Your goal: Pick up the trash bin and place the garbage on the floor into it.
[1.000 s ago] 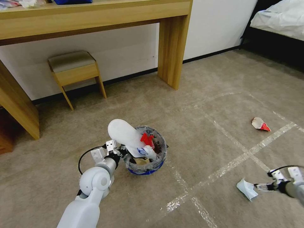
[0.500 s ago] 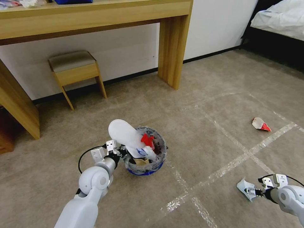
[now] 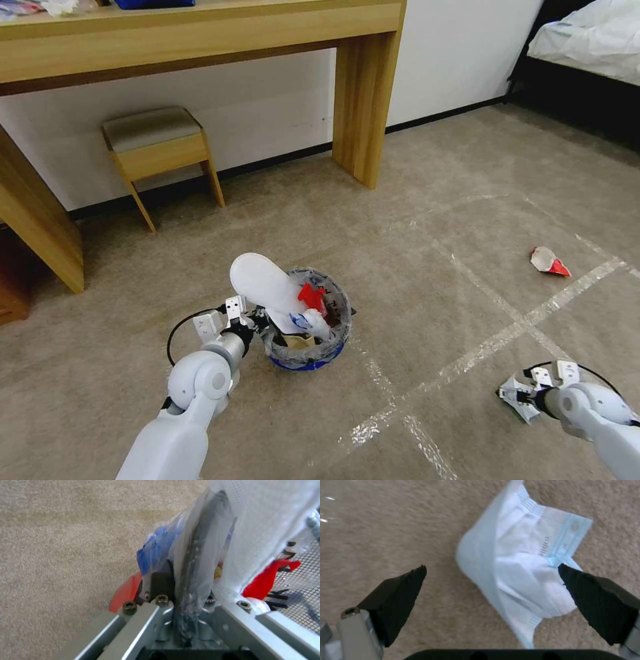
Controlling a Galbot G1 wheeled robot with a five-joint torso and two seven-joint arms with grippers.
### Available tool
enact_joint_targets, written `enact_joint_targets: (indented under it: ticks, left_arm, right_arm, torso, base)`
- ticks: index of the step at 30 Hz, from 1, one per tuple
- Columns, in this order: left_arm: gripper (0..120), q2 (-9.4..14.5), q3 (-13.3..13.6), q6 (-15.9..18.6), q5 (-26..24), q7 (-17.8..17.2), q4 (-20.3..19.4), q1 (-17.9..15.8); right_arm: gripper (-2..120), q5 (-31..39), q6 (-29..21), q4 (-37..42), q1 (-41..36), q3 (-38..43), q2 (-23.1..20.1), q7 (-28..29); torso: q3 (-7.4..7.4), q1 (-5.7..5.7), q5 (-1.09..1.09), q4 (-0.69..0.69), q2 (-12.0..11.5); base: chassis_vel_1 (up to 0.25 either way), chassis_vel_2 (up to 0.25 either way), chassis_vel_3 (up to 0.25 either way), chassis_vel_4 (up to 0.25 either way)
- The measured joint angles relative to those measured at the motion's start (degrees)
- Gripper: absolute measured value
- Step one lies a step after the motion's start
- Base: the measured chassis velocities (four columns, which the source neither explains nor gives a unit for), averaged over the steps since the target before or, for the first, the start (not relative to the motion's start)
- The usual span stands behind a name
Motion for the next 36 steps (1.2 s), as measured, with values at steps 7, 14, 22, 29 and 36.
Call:
enact_joint_targets:
  ticks: [7, 14, 22, 29, 36]
  left_arm:
    - [1, 0.2, 0.1, -0.4, -0.1, 0.5, 0.7, -0.1]
    - [1, 0.1, 0.2, -0.5, -0.1, 0.6, 0.8, -0.2]
    - [1, 0.7, 0.0, -0.6, -0.2, 0.8, 0.7, 0.1]
    - [1, 0.4, 0.3, -0.6, -0.3, 0.8, 0.5, -0.1]
    - [1, 0.0, 1.4, -0.4, -0.2, 0.8, 0.5, -1.1]
  right_arm:
    - [100, -2.7, 1.1, -2.2, 0.0, 0.9, 0.2, -1.0]
    - [88, -3.5, 1.2, -2.5, 0.3, 0.9, 1.0, -0.5]
    - [61, -3.9, 1.2, -2.3, 0.7, 0.7, 2.1, 0.0]
    - [33, -3.0, 1.5, -1.1, -0.2, 1.8, 1.3, 0.9]
    - [5, -2.0, 2.1, 2.0, -2.9, 5.4, -1.4, 1.0]
  torso:
    - [0.0, 0.0, 0.0, -0.01, 0.0]
    - [0.0, 0.0, 0.0, -0.01, 0.0]
    - [-0.01, 0.0, -0.07, -0.02, 0.0]
    - [0.01, 0.0, 0.1, 0.03, 0.0]
    - [0.0, 0.0, 0.01, -0.01, 0.0]
  base:
    - [0.0, 0.0, 0.0, 0.0]
    - [0.0, 0.0, 0.0, 0.0]
    - [0.0, 0.0, 0.0, 0.0]
    - [0.0, 0.0, 0.0, 0.0]
    - [0.0, 0.0, 0.0, 0.0]
